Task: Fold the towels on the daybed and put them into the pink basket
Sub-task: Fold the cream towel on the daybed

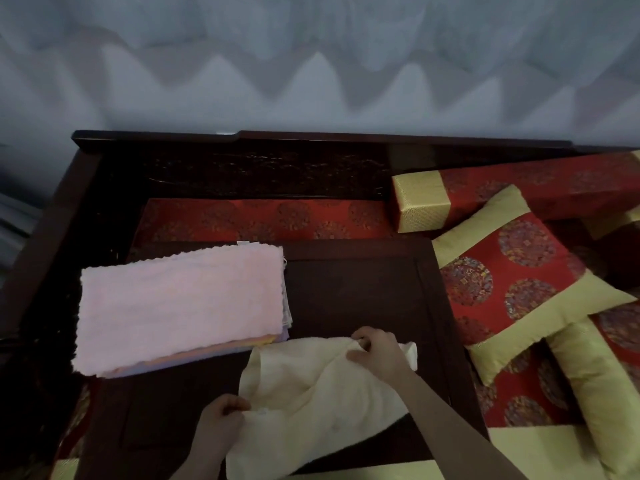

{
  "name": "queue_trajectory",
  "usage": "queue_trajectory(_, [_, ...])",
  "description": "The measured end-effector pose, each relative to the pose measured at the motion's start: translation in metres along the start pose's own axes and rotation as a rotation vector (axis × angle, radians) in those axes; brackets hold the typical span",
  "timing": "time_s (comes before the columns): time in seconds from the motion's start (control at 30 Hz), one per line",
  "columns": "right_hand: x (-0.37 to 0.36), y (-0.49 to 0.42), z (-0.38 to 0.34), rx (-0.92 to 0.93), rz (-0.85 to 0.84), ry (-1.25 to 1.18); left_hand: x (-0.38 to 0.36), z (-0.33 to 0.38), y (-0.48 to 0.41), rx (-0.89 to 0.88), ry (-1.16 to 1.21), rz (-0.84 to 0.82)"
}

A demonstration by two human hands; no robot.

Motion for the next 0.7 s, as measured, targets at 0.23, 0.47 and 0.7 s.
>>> queue_trajectory(0.23, [-0.004, 0.017, 0.012, -0.069, 0.117, -0.018, 0.013, 0.021, 0.001, -0.188, -0.217, -0.150])
queue_trajectory(0.47, [-0.009, 0.030, 0.006, -0.045, 0.079, -0.013, 0.022, 0.047, 0.010, -0.257, -0.273, -0.132])
queue_trajectory(0.7, [0.109, 0.059, -0.012, 0.169, 0.145, -0.049, 0.048, 0.140, 0.032, -0.539, -0.364, -0.152])
Point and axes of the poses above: each hand's wrist, its own y-axis away from the middle knuckle, its own x-axis out of the back of the hand, z = x × y, the point moved 8 cm from there along -y, towards the middle knuckle, and after that the axes turned 14 degrees about -x, right-handed, at the moved point
